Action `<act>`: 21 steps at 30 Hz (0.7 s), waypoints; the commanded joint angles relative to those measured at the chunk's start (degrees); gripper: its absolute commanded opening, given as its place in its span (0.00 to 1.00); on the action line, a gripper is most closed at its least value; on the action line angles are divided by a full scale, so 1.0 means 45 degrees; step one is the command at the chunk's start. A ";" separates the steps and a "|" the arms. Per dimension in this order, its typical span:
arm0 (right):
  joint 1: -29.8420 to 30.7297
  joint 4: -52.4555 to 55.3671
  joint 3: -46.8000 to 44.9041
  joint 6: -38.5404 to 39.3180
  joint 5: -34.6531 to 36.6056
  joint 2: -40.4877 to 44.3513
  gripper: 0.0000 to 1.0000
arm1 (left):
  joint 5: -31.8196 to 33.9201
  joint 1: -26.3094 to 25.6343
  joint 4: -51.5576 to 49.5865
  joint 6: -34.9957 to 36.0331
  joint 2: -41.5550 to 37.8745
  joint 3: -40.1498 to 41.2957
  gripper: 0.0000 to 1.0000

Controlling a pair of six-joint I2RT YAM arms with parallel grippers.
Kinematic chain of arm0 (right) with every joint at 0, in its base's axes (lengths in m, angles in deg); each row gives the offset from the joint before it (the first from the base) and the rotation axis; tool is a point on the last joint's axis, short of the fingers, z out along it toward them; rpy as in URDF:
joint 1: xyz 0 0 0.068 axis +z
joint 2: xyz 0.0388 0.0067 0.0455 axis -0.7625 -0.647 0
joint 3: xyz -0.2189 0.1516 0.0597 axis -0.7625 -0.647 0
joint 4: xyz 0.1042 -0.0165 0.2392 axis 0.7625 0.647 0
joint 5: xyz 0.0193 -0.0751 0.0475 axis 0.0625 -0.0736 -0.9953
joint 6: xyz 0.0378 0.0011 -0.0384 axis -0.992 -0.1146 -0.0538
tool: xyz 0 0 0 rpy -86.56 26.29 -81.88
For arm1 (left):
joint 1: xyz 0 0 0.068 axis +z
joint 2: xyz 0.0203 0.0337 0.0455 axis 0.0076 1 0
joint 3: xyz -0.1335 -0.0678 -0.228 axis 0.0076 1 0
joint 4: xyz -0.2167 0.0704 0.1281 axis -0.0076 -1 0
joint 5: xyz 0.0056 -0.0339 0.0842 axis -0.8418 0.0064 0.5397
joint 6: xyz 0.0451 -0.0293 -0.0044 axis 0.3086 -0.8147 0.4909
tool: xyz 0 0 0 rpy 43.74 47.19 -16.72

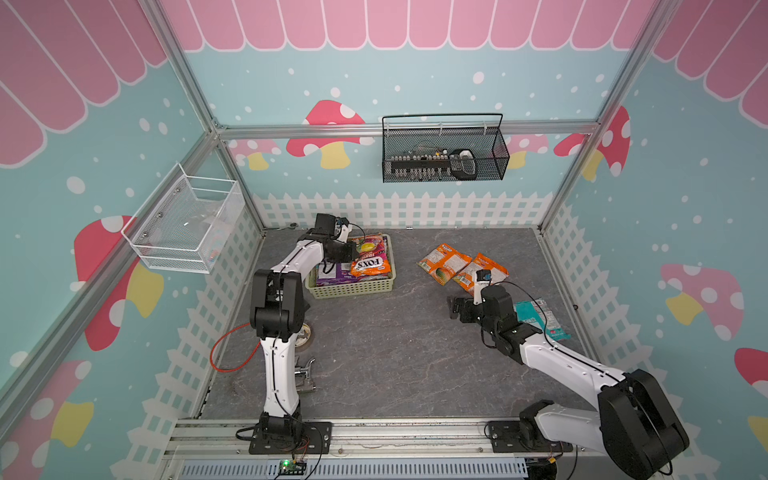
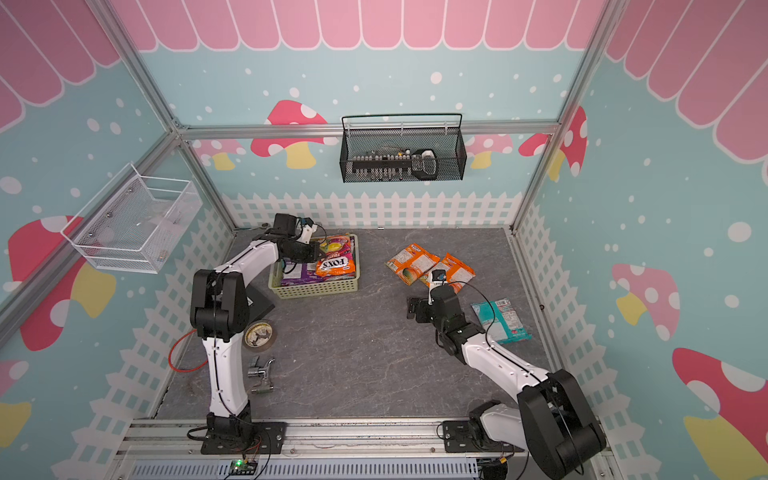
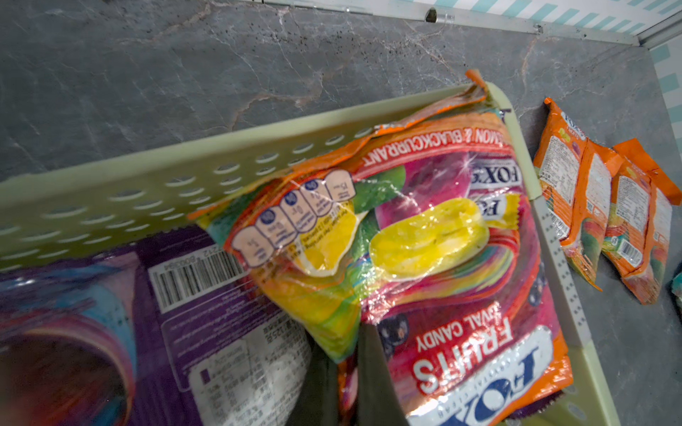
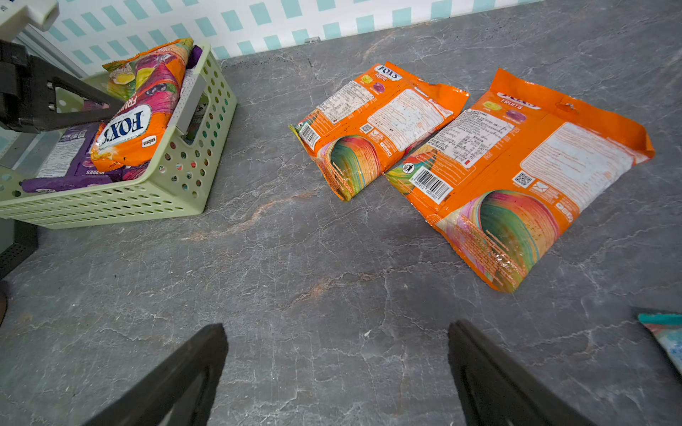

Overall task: Put the candies in the basket
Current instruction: Place the candy in the basket.

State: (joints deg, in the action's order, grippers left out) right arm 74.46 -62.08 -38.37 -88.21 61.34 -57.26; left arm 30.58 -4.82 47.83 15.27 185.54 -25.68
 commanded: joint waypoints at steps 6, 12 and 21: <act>0.0080 0.0162 0.0245 0.0151 0.0194 0.0090 0.99 | -0.0685 0.0046 -0.0888 0.0663 0.0704 -0.1026 0.00; 0.0105 0.0174 0.0267 0.0149 0.0169 0.0093 0.98 | -0.0737 0.0006 -0.1292 0.1032 0.0795 -0.0908 0.00; 0.0105 0.0168 0.0277 0.0188 0.0297 -0.0040 0.99 | -0.0803 0.0004 -0.2050 0.1544 0.0947 -0.1318 0.00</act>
State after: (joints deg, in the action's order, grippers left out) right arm 74.50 -61.62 -38.37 -87.99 61.76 -57.26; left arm 28.15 -4.69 42.76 19.81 187.82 -30.43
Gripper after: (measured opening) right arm 0.986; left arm 0.075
